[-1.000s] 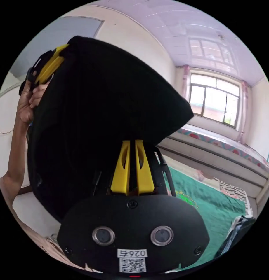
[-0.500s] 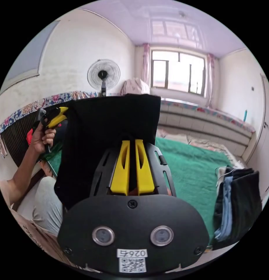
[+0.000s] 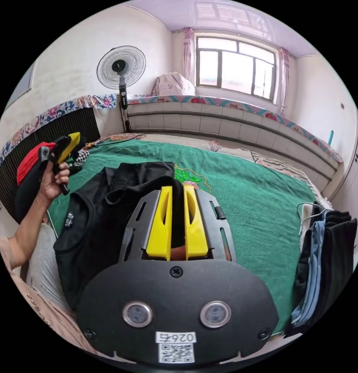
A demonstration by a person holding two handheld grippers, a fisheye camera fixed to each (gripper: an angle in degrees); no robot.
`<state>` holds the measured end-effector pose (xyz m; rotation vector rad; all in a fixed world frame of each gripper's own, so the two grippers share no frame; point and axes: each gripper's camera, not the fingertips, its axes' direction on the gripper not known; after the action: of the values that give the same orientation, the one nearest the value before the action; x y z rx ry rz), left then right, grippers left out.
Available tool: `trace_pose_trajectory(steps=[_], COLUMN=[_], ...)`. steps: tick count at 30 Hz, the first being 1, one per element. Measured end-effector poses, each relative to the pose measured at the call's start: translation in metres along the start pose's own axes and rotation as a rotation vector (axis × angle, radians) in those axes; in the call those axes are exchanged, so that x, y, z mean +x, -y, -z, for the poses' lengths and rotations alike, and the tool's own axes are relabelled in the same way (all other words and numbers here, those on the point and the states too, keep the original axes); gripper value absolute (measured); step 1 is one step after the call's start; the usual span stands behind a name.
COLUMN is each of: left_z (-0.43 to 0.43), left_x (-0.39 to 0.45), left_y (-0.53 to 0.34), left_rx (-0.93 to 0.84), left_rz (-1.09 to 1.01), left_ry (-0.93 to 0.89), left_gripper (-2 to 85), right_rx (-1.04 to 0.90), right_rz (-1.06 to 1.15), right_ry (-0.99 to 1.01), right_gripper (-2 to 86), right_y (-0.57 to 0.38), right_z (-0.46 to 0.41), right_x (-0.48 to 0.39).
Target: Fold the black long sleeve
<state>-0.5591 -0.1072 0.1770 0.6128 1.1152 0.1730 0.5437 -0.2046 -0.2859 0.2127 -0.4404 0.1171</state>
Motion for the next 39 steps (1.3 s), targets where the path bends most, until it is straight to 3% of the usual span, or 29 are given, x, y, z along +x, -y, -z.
trace_pose_trajectory(steps=[4, 8, 12, 16, 21, 25, 29, 33, 35, 36, 38, 39], left_z=[0.014, 0.029, 0.046, 0.051, 0.053, 0.049, 0.045, 0.028, 0.016, 0.010, -0.001, -0.008], left_x=[0.018, 0.062, 0.120, 0.194, 0.291, 0.363, 0.400, 0.389, 0.383, 0.383, 0.382, 0.379], left_y=[-0.013, -0.020, -0.022, -0.012, 0.002, 0.007, 0.007, 0.014, 0.018, 0.019, 0.022, 0.025], left_rx=[0.099, 0.184, 0.398, 0.418, 0.362, 0.286, 0.252, 0.372, 0.340, 0.284, 0.208, 0.178], left_rz=[0.020, -0.088, -0.176, -0.320, -0.510, -0.657, -0.769, -0.577, -0.555, -0.604, -0.616, -0.588], left_ry=[-0.330, -0.400, -0.649, -0.747, -0.869, -0.960, -0.950, -0.951, -0.961, -0.929, -0.757, -0.588], left_gripper=[-1.0, -1.0, -1.0, -0.8, 1.5, 1.2, 1.1, 13.1, 8.8, 2.3, 0.1, -0.3], right_rx=[0.070, 0.298, 0.497, 0.568, 0.688, 0.609, 0.538, 0.567, 0.550, 0.541, 0.504, 0.476], right_rz=[0.096, 0.090, 0.140, 0.118, 0.059, 0.081, 0.142, 0.098, 0.092, 0.097, 0.135, 0.153], right_ry=[-0.063, -0.004, -0.001, 0.038, 0.189, 0.368, 0.340, 0.463, 0.533, 0.554, 0.544, 0.515], right_gripper=[-0.9, 1.3, 3.6, -0.2, 3.1, -0.1, -0.2, 2.5, 1.6, 0.3, -0.4, -0.6], right_y=[-0.023, -0.053, -0.083, -0.102, -0.117, -0.113, -0.109, -0.105, -0.100, -0.097, -0.091, -0.086], right_z=[0.022, 0.058, 0.086, 0.095, 0.110, 0.101, 0.089, 0.073, 0.064, 0.058, 0.050, 0.045], right_x=[-0.014, -0.022, -0.040, -0.048, -0.043, -0.040, -0.057, -0.060, -0.060, -0.062, -0.068, -0.074])
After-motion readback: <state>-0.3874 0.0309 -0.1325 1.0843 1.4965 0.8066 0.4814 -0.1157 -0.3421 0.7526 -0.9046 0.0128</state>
